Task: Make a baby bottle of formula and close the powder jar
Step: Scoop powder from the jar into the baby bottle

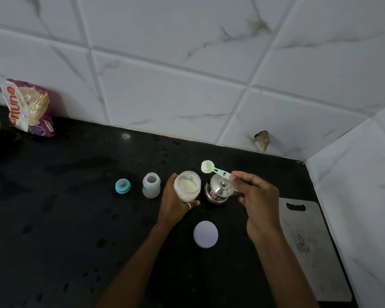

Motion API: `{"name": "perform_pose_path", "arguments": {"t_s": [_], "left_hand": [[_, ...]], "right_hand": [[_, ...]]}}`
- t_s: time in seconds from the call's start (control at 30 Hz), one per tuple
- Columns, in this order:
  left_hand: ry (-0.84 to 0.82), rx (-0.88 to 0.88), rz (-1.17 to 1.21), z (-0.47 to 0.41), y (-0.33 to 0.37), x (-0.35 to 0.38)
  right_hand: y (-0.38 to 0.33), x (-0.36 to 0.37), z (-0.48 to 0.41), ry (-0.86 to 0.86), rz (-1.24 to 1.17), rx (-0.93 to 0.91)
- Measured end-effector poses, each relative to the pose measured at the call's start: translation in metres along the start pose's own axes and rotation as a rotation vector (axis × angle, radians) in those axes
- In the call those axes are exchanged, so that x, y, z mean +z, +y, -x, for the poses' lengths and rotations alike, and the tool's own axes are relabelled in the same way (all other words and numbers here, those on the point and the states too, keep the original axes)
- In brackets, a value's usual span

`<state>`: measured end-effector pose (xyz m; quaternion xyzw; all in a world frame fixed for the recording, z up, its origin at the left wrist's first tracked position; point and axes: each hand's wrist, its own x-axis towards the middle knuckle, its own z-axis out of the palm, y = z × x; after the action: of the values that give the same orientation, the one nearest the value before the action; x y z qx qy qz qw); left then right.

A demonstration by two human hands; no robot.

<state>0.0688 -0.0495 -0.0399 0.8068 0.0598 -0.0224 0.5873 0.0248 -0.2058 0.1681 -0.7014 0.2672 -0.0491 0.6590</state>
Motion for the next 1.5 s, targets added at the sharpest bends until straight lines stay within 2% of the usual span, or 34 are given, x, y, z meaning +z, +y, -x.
{"name": "perform_pose_path", "arguments": {"t_s": [0.33,0.6,0.9,1.03,1.33,1.5], "left_hand": [[0.025,-0.105,-0.053,0.046,-0.003,-0.022],[0.198,-0.134,-0.072,0.092,-0.006,-0.083],[0.372,-0.054,-0.013,0.062,0.002,-0.148],[0.308,-0.039,-0.022,0.042,0.005,-0.147],[-0.002,-0.073,0.002,0.002,-0.005,-0.116],[-0.011,-0.08,0.004,-0.007,-0.02,-0.104]], "right_hand": [[-0.011,0.003,0.007,-0.052,-0.074,-0.052],[-0.006,0.017,0.017,-0.148,-0.101,-0.01],[0.01,0.028,0.026,-0.165,-0.083,0.064],[0.013,0.028,0.027,-0.137,-0.078,0.058],[0.023,0.025,0.034,-0.078,-0.077,0.097],[0.028,0.03,0.039,-0.045,-0.058,0.122]]}}
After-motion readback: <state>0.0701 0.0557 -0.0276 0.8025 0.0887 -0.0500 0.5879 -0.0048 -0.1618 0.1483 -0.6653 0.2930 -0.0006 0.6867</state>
